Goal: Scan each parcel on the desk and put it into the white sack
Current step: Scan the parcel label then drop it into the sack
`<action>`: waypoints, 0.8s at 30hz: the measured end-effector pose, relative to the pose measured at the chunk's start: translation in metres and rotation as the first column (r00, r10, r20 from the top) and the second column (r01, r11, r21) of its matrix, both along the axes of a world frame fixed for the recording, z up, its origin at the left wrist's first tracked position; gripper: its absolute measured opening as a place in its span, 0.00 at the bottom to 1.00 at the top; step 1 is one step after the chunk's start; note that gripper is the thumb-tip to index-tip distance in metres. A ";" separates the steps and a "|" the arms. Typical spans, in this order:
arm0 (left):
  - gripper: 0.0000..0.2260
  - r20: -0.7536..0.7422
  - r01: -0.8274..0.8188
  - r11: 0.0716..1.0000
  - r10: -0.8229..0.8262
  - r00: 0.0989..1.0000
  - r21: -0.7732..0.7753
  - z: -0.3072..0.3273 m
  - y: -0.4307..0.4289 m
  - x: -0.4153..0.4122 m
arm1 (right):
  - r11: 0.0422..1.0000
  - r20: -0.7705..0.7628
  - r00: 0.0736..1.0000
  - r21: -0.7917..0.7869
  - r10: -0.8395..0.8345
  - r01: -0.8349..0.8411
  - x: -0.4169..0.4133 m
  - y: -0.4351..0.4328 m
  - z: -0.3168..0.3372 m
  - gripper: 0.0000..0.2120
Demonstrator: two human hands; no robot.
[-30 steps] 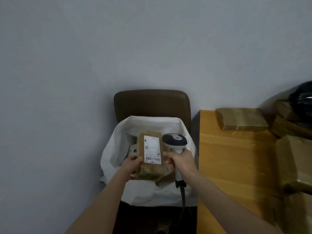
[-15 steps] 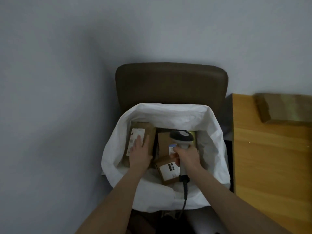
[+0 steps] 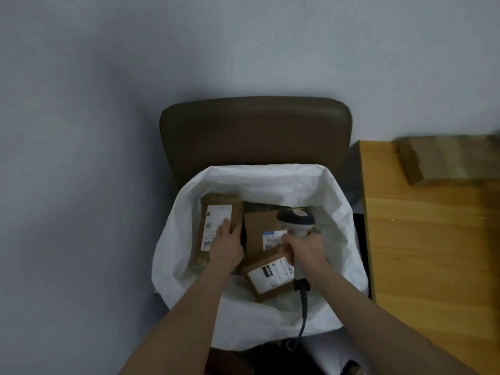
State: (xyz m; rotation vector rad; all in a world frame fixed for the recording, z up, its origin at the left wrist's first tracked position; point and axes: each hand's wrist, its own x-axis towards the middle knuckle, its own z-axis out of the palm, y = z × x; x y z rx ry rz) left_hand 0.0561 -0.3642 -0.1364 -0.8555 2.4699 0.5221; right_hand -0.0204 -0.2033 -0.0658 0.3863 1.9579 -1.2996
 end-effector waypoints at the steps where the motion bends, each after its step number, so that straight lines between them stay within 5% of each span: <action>1: 0.23 -0.032 -0.026 1.000 0.026 0.999 0.011 0.008 0.003 -0.003 | 1.000 -0.016 1.000 -0.002 -0.002 0.002 -0.003 0.003 0.009 0.04; 5: 0.16 -0.133 0.024 1.000 -0.023 0.991 0.006 0.053 0.023 -0.034 | 0.997 -0.065 0.995 -0.028 -0.080 0.078 -0.017 0.022 0.048 0.06; 15: 0.22 -0.273 0.341 0.940 -0.327 0.905 0.005 0.151 0.139 -0.159 | 0.959 -0.243 0.931 0.017 -0.272 0.284 -0.080 0.146 0.134 0.12; 24: 0.20 -0.313 0.424 0.905 -0.391 0.866 0.041 0.147 0.263 -0.261 | 0.869 -0.237 0.845 0.012 -0.479 0.495 -0.180 0.255 0.121 0.09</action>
